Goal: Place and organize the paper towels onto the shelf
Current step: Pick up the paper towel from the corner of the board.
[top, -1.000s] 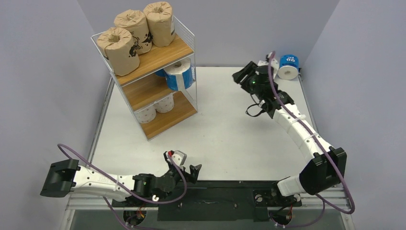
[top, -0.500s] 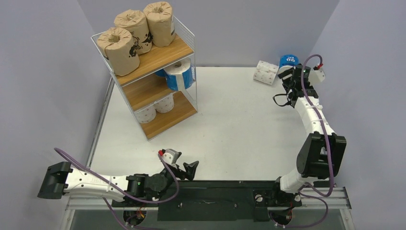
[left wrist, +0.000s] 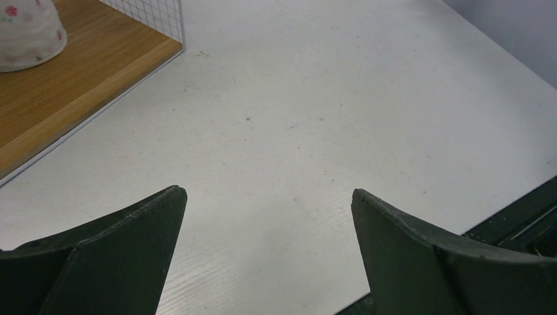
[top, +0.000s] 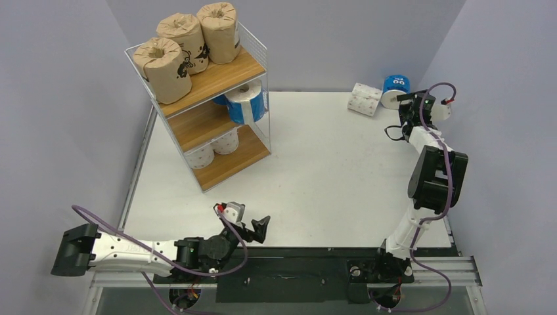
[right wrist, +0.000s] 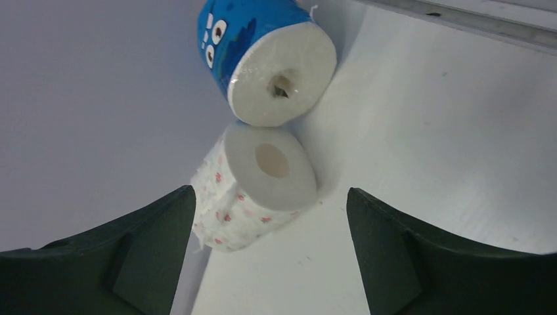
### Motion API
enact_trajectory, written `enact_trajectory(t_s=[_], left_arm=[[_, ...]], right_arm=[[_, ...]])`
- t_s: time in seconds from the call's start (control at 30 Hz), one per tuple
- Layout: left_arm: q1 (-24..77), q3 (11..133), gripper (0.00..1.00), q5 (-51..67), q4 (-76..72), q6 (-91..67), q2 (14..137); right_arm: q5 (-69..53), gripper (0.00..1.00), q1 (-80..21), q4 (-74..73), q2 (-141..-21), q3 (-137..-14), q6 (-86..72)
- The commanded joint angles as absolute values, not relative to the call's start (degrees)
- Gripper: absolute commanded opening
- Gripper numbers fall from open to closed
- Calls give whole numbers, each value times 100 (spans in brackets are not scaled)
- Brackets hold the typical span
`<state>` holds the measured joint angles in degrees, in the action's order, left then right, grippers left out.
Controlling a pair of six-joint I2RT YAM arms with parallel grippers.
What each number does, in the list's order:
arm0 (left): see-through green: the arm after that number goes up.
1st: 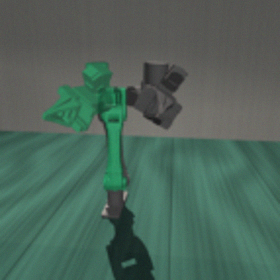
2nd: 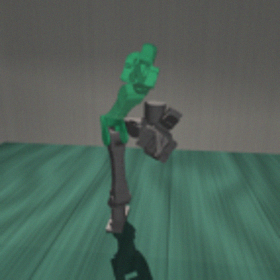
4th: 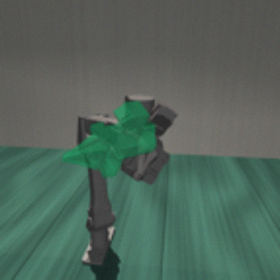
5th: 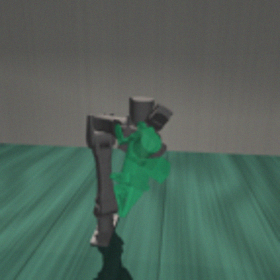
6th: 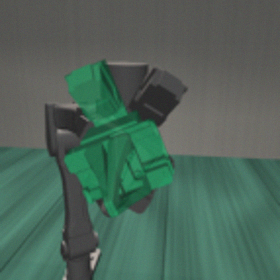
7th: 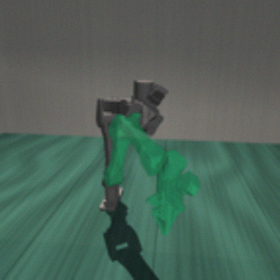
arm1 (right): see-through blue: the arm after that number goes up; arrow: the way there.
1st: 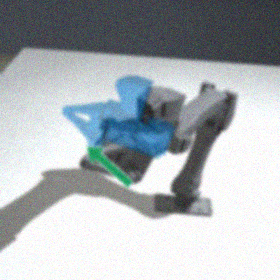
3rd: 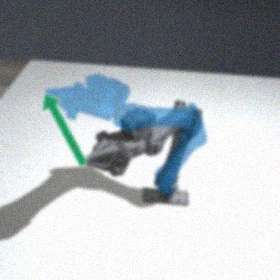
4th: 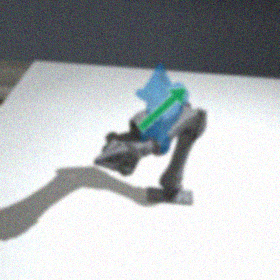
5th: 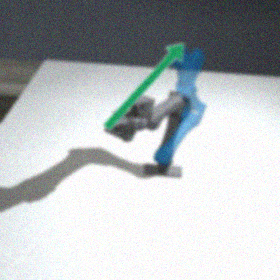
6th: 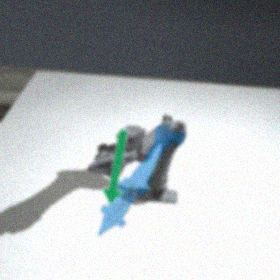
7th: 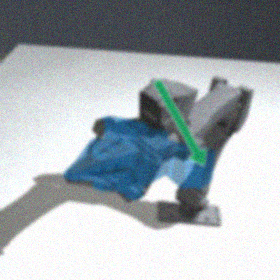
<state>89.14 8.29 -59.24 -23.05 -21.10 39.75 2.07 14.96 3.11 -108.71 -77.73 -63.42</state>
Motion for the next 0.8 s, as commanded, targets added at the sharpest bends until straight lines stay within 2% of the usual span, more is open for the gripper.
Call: enact_trajectory(t_s=[0.0,0.2,0.77], left_arm=[[8642,787,97,-5894,-2695,-2112,4128],[8175,662,97,-5538,-2964,-2388,4232],[7293,892,97,-4665,-3603,-2159,5243]], right_arm=[[-100,82,1520,2062,-11319,-8122,-7240],[-197,83,1521,2746,-12059,-8591,-7926],[-102,84,1503,2579,-13253,-9732,-8247]])
